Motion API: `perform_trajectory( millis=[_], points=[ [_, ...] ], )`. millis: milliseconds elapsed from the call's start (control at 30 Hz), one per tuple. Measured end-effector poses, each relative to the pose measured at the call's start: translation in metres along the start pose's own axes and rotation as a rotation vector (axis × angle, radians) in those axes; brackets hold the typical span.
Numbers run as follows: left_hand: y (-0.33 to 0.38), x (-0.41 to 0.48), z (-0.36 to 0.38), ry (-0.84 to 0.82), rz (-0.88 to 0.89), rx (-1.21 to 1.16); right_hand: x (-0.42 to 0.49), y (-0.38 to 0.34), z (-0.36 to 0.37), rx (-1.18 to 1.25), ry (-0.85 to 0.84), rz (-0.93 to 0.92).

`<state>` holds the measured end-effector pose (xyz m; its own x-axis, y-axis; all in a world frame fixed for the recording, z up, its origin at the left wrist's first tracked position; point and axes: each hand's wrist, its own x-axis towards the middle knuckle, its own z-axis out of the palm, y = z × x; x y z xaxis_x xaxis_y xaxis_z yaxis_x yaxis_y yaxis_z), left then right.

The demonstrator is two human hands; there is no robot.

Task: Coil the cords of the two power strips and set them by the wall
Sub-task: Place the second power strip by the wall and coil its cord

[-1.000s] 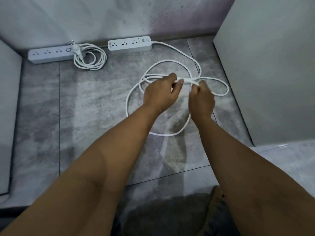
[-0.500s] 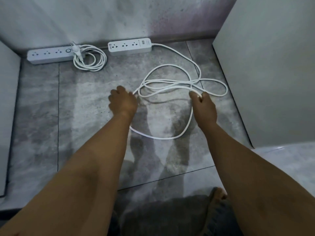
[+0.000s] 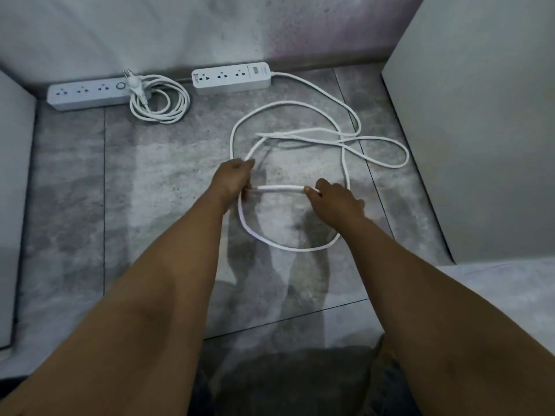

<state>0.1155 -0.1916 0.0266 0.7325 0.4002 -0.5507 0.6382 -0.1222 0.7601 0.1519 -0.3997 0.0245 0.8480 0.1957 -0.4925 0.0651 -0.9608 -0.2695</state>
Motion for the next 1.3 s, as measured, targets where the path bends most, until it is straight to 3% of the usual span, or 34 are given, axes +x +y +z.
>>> perform_trajectory(
  millis=[100, 200, 300, 433, 533, 633, 800, 867, 933, 1033, 1100, 1167, 1233, 1300],
  points=[
    [0.012, -0.021, -0.004, -0.387, -0.145, -0.259, 0.005, -0.026, 0.007, 0.363, -0.080, -0.007],
    [0.010, -0.029, -0.007, -0.763, -0.340, -0.295, 0.000, -0.058, 0.003, 0.964, -0.184, 0.115],
    [0.004, -0.029, -0.005, -0.862, -0.438, -0.282, -0.006, -0.076, -0.001, 1.369, -0.338, 0.218],
    [0.003, -0.024, -0.004, -0.736, -0.478, -0.279, -0.008, -0.076, 0.001, 1.300, -0.330, 0.106],
    [0.003, -0.026, 0.000, -0.597, -0.406, -0.117, -0.010, -0.075, 0.002, 1.367, -0.313, 0.096],
    [0.007, -0.023, 0.007, -0.328, -0.289, -0.137, -0.011, -0.075, 0.004, 1.398, -0.370, 0.089],
    [0.022, -0.008, 0.001, 0.315, 0.022, -0.088, 0.005, -0.065, 0.019, 0.691, -0.297, 0.101],
    [0.033, -0.013, -0.005, 0.465, 0.180, -0.033, 0.007, -0.062, 0.020, 0.438, -0.353, 0.075],
    [0.042, -0.017, -0.009, 0.560, 0.316, -0.002, 0.005, -0.060, 0.018, 0.288, -0.290, 0.084],
    [0.056, -0.025, -0.006, 0.600, 0.480, -0.034, -0.004, -0.061, 0.005, 0.336, 0.117, 0.061],
    [0.061, -0.029, 0.000, 0.535, 0.580, -0.093, -0.008, -0.069, -0.010, 0.583, 0.353, -0.011],
    [0.063, -0.034, 0.012, 0.407, 0.621, -0.141, -0.006, -0.081, -0.031, 0.864, 0.481, -0.039],
    [0.061, -0.038, 0.027, 0.278, 0.613, -0.146, -0.003, -0.091, -0.053, 1.140, 0.405, -0.047],
    [0.059, -0.042, 0.041, 0.120, 0.566, -0.206, 0.000, -0.093, -0.070, 1.149, 0.223, -0.129]
  ],
)
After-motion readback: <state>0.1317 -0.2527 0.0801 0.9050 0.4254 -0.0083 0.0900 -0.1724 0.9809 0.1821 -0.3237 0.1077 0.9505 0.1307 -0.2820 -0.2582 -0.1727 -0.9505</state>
